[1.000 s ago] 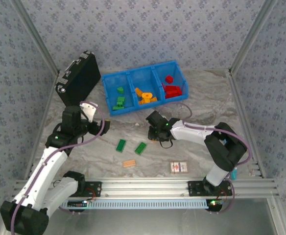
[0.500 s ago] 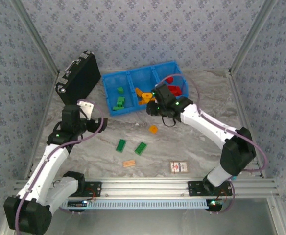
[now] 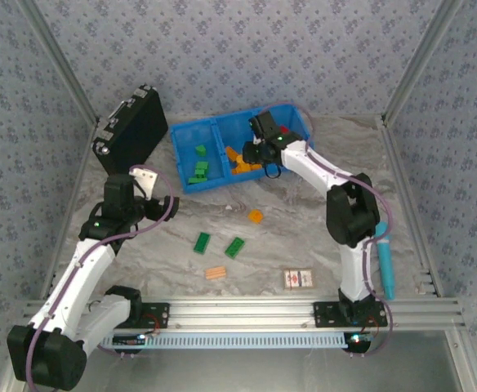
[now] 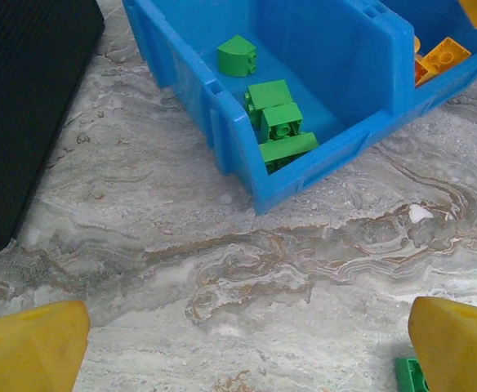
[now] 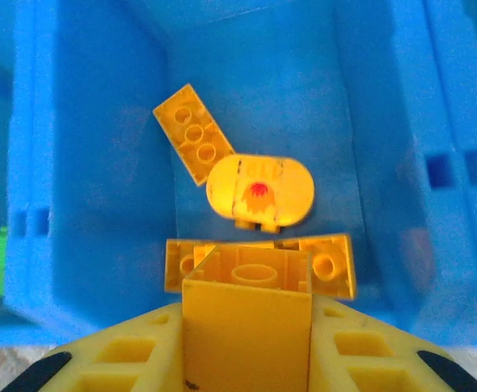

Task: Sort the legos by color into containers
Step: Place the lego in the container.

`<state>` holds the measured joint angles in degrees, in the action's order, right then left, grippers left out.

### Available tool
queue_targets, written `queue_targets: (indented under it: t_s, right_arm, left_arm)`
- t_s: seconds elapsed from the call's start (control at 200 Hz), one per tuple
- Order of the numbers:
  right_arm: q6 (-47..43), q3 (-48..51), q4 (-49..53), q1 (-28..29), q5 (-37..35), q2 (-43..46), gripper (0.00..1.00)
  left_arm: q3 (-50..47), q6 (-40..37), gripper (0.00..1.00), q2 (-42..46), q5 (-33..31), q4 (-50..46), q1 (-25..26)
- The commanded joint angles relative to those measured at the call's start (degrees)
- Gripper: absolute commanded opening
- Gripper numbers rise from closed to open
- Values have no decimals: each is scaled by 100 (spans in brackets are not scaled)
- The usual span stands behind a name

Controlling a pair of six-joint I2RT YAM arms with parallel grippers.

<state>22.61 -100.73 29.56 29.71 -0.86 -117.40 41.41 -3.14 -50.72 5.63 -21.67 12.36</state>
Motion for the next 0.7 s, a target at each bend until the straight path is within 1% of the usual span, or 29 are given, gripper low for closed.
queue_targets:
  t_s: [0.0,0.205,0.34,0.425,0.535,0.695]
  right_arm:
    - [-156,-424,67,-44,130,-367,34]
    - [-153,-624,51,-89,137,-725,39]
    - [-129,-555,-42,-89,173,-740,44]
    - [-141,-518,-42,-71,142,-667,45]
    - [-200,-424,-12,-71,88,-521,49]
    - [-213,-107,-19,-46,36,-162,50]
  left_arm:
    - [72,-141,100,54,-96,-4,-41]
    - [75,-91,100,-11,-9,25,-41]
    - [67,-91,100,-15,0,45,-41]
    - [85,-88,100,-31,0,43,-41]
    - [95,-73,100,-35,22,46,-40]
    - [113,-69,100,-9,35,22,-41]
